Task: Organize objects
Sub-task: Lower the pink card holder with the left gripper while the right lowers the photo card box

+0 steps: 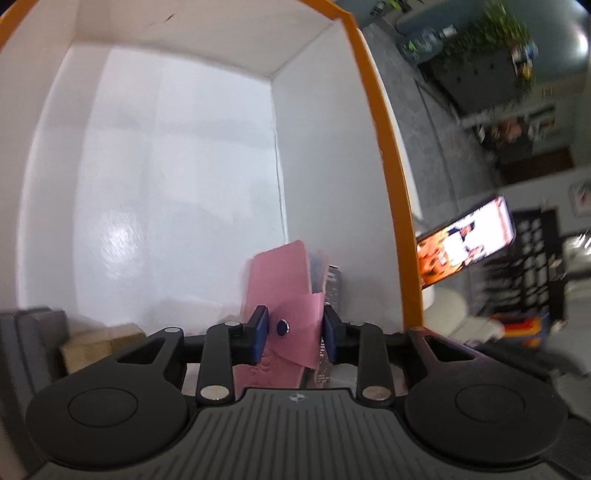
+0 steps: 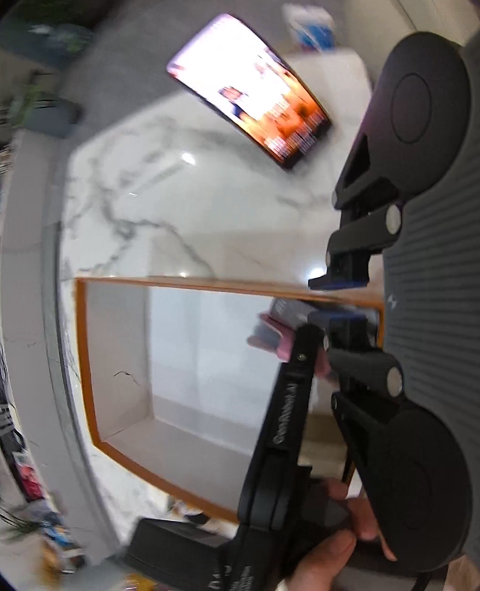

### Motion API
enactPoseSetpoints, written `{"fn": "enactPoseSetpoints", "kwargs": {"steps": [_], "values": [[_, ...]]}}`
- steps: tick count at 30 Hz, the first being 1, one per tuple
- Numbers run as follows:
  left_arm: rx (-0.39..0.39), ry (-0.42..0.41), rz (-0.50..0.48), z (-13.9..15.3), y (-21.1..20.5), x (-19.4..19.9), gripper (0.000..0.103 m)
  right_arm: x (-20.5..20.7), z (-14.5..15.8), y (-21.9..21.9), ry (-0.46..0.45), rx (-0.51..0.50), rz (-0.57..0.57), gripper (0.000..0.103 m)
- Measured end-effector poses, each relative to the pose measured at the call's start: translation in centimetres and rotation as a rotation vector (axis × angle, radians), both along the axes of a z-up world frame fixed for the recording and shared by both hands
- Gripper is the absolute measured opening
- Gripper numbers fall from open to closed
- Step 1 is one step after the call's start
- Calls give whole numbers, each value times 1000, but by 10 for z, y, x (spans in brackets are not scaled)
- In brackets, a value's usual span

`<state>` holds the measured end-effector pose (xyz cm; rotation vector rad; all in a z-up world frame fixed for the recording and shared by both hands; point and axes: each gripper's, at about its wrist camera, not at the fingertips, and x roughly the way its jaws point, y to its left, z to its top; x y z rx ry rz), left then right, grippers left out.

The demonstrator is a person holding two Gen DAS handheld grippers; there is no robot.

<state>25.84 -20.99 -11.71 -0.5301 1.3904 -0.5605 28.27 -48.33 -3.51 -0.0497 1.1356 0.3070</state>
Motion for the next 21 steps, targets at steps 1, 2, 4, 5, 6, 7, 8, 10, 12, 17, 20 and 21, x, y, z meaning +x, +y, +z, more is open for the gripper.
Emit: {"fn": "enactPoseSetpoints", "kwargs": {"steps": [1,2,4,5,6,7,8,10,12,17,20,21], "values": [[-25,21,24,-4,3,0,35,1,-1,-4,8,29,-25,10],[-55,41,55,-8,7,0,34,2,-2,-7,17,48,-41,10],[-110,93,106,-15,13,-1,34,3,-3,-9,28,70,-59,10],[-101,81,105,-15,12,-1,34,3,-3,-8,25,64,-54,10],[-86,67,88,-13,9,-2,35,2,-2,-6,21,54,-45,10],[-65,43,65,-10,5,-3,35,1,-2,-3,15,39,-35,10],[-40,23,39,-7,1,-3,35,2,-3,0,11,25,-26,10],[-5,-18,-12,0,-8,-4,38,2,-4,3,5,5,-14,11],[7,-45,-39,4,-12,-5,46,4,-4,2,5,-3,-9,12],[6,-76,-49,13,-12,-8,54,3,-5,-1,13,11,-11,15],[30,-120,-54,19,-10,-12,48,1,-5,0,-3,-14,-3,15],[44,-132,-59,20,-11,-13,41,1,-5,0,-4,-15,-2,16]]}}
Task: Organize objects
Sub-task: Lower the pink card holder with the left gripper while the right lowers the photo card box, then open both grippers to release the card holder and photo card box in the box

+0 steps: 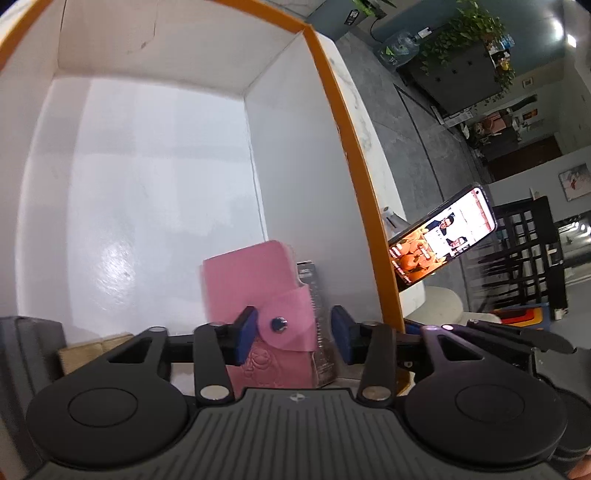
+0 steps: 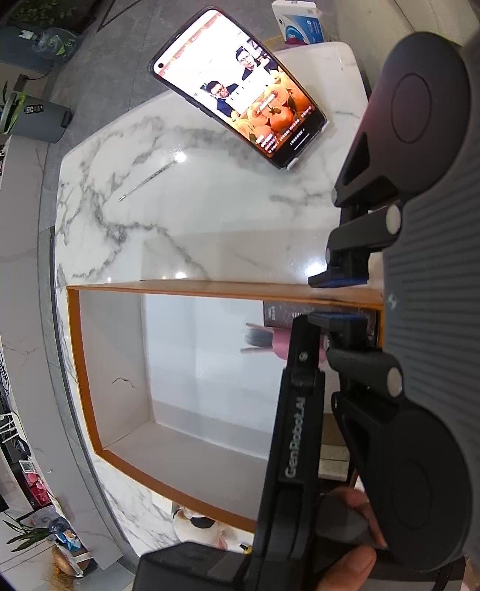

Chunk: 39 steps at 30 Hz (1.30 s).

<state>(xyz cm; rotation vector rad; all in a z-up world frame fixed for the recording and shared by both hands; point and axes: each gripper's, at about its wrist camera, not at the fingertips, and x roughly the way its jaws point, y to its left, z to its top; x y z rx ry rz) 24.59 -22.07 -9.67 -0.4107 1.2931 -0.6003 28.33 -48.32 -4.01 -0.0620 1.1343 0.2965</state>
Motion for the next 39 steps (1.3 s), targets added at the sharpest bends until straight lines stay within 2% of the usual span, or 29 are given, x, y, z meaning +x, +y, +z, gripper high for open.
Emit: {"fn": "enactPoseSetpoints", "kwargs": {"steps": [8,11,15,18,22,24,27,29,34,39], "values": [[-25,17,-4,-7,4,5,40,-1,-1,2,1,12,3,16],[-45,28,-9,-8,3,6,44,-1,0,1,-2,12,3,16],[-98,71,-9,-15,5,7,42,-1,1,1,-3,12,1,16],[-111,82,-7,-17,7,9,41,0,1,2,-2,9,3,16],[-90,71,-14,-13,7,9,42,0,2,4,-3,-5,7,16],[-79,62,-18,-11,7,7,49,-1,3,5,-5,-9,8,16],[-58,44,-12,-8,6,5,54,-1,4,5,-5,-13,7,16],[-44,22,-15,-4,6,4,58,-2,6,5,-10,-18,5,22],[-16,-9,-15,4,8,1,58,-6,11,6,-29,-33,8,25],[-22,-45,-24,17,12,-3,59,-12,22,9,-59,-44,12,30]]}}
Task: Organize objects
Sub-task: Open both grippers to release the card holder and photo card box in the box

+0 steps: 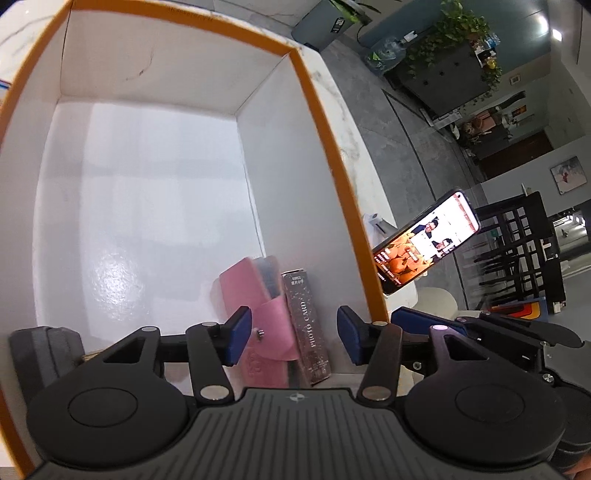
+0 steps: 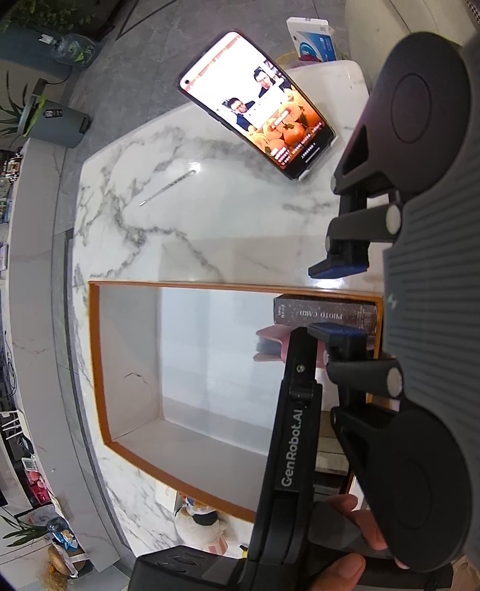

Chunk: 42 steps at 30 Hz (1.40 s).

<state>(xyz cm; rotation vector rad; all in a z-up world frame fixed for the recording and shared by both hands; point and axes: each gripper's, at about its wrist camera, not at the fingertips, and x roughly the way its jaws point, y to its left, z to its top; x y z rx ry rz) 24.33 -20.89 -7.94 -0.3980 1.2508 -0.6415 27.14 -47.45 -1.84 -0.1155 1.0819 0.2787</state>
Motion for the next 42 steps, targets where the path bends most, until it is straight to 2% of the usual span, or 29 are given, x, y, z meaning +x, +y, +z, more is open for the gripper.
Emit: {"fn": "enactPoseSetpoints", "kwargs": {"steps": [5,7,9,10,14,17,19,23,28,29,35,38,42], "values": [[42,-19,1,1,3,-1,60,-6,10,6,-28,-13,14,33],[37,-28,-5,0,3,-2,52,-9,12,8,-33,-16,19,33],[36,-31,-13,1,2,-2,38,-10,13,10,-32,-13,21,33],[29,-30,-20,2,0,-2,36,-10,12,11,-29,-9,23,33],[-9,-1,-55,0,-12,-3,30,-7,6,10,-11,-13,16,32],[-10,8,-58,-7,-20,-2,27,-4,-2,6,4,-24,-3,30],[-20,12,-52,-7,-19,0,27,-3,-6,2,16,-21,-7,27],[-53,49,-34,-11,-13,4,27,-3,-11,0,29,-17,-4,26],[47,-17,-37,-1,-29,3,27,2,-15,1,41,4,1,21],[79,-23,-34,-2,-33,4,23,3,-16,2,41,1,-2,21],[57,-18,-18,-6,-26,2,23,2,-21,1,56,1,-1,22],[79,-40,-37,-4,-27,0,24,1,-21,0,49,1,-4,22],[108,-20,-66,-7,-34,0,32,0,-18,1,41,8,1,22]]}}
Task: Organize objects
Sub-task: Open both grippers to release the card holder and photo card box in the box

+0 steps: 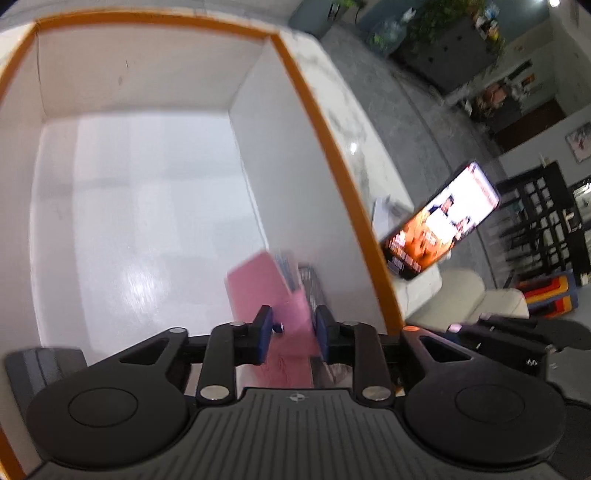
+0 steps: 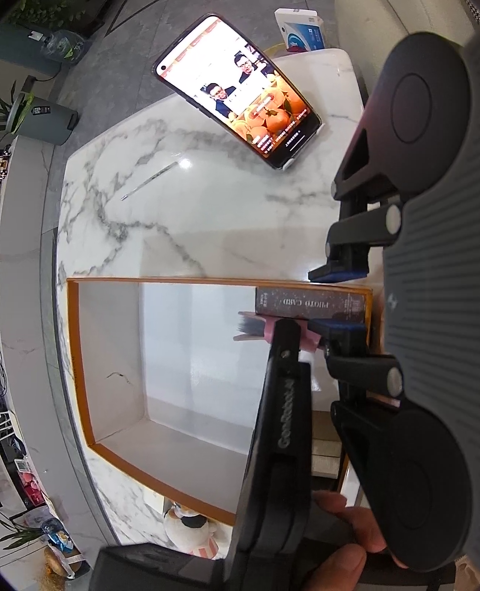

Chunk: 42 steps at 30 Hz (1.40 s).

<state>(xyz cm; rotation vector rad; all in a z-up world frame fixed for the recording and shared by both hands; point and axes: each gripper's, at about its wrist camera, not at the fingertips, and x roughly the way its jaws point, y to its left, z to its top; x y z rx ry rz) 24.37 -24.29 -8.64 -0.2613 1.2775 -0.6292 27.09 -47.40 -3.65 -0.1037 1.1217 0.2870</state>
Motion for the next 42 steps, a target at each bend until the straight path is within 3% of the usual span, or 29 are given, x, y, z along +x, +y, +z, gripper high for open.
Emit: {"fn": "enactPoseSetpoints", "kwargs": {"steps": [4,7,12,15,20,24,26,33,39,42], "values": [[-14,-15,27,-1,5,-4,29,-1,2,-1,-4,4,-1,22],[88,-71,10,13,-1,-9,23,-2,2,-1,-6,2,-2,22],[188,-136,-16,22,-11,-13,17,-3,2,-1,-9,11,-4,23],[163,-105,-6,20,-11,-11,17,-4,2,-2,-8,14,-5,23],[4,42,72,9,4,-2,16,-4,0,-2,-1,16,-4,23],[-47,72,104,5,14,0,17,-4,0,-2,2,16,-5,24],[-55,68,107,6,16,-1,17,-4,0,-1,1,11,-3,25],[-49,70,105,5,15,-2,40,-6,3,0,-8,4,0,25],[-3,70,75,-2,9,-4,40,-7,6,2,-19,-3,7,27],[20,33,81,-4,10,-8,28,-7,6,2,-19,1,4,27]]}}
